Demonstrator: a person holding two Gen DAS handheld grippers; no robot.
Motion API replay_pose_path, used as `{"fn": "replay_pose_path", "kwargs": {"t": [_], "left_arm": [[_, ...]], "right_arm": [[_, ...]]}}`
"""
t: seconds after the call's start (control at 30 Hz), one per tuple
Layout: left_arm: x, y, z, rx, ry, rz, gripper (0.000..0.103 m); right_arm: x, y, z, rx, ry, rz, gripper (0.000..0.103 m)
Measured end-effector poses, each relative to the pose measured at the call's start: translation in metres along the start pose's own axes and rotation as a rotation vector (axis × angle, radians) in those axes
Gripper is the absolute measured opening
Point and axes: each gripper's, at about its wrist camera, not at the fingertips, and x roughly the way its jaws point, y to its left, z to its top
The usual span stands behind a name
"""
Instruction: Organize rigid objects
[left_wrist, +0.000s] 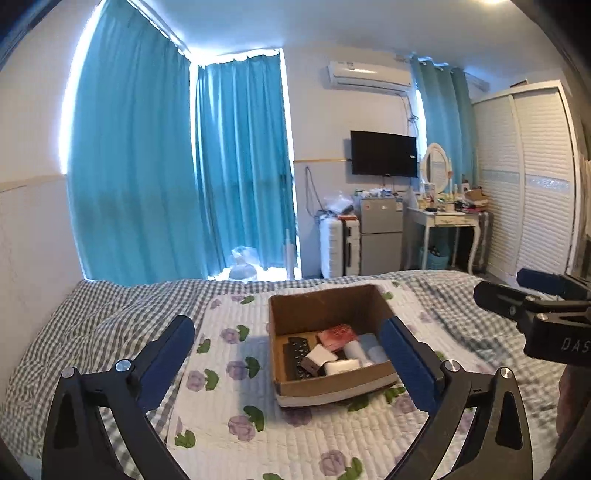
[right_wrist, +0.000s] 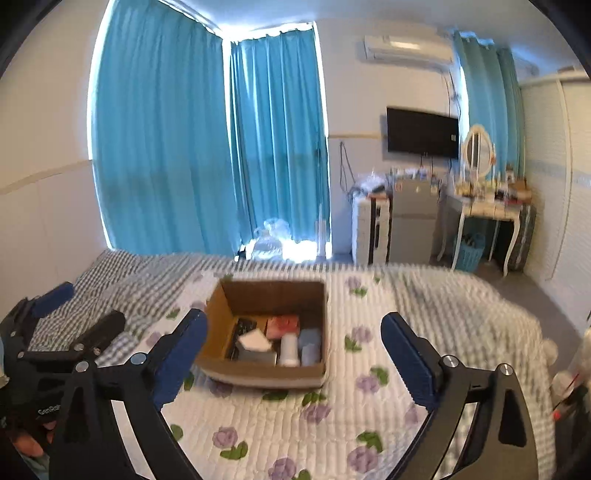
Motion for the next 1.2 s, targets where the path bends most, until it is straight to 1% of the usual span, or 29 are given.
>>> {"fn": "replay_pose_path", "kwargs": {"t": [0.03,0.07,0.2,0.33,0.4,0.6,0.7,0.9,0.97,1.2], "left_arm": [[0.002,0.000,-0.007,0.000,0.005,0.005,0.103],[0.007,0.000,-0.017,-0.003,0.016,0.007,0.103],[0.022,0.002,-0.038,-0.016,0.046,0.016,0.103],[0.029,0.002,-0.050,-0.022,0.057,0.010,0.103],[0.033,0.000,-0.054,-0.021,0.074,0.007,0.103],[0.033,-0.003,-0.062,0.000,0.081,-0.002,0.103],[0.032,-0.002,-0.062,-0.010,0.080,-0.011,0.103],[0.035,-0.002,-0.065,-0.015,0.096,-0.018,0.103],[0.034,-0.003,-0.065,-0.016,0.100,-0.031,0.103],[0.036,-0.001,-0.066,-0.028,0.109,-0.033,0.103]], "right_arm": [[0.007,-0.002,-0.010,0.003,0.004,0.012,0.098],[0.012,-0.003,-0.020,0.008,0.000,0.012,0.103],[0.032,-0.009,-0.057,-0.004,-0.036,-0.029,0.103],[0.051,-0.020,-0.077,0.002,0.012,-0.042,0.103],[0.054,-0.020,-0.080,-0.015,0.011,-0.067,0.103],[0.053,-0.019,-0.082,-0.028,-0.026,-0.100,0.103],[0.054,-0.022,-0.082,-0.008,-0.020,-0.082,0.103],[0.055,-0.021,-0.084,-0.014,-0.015,-0.086,0.103],[0.056,-0.022,-0.084,-0.017,-0.012,-0.090,0.103],[0.058,-0.022,-0.085,-0.018,-0.005,-0.090,0.103]]}}
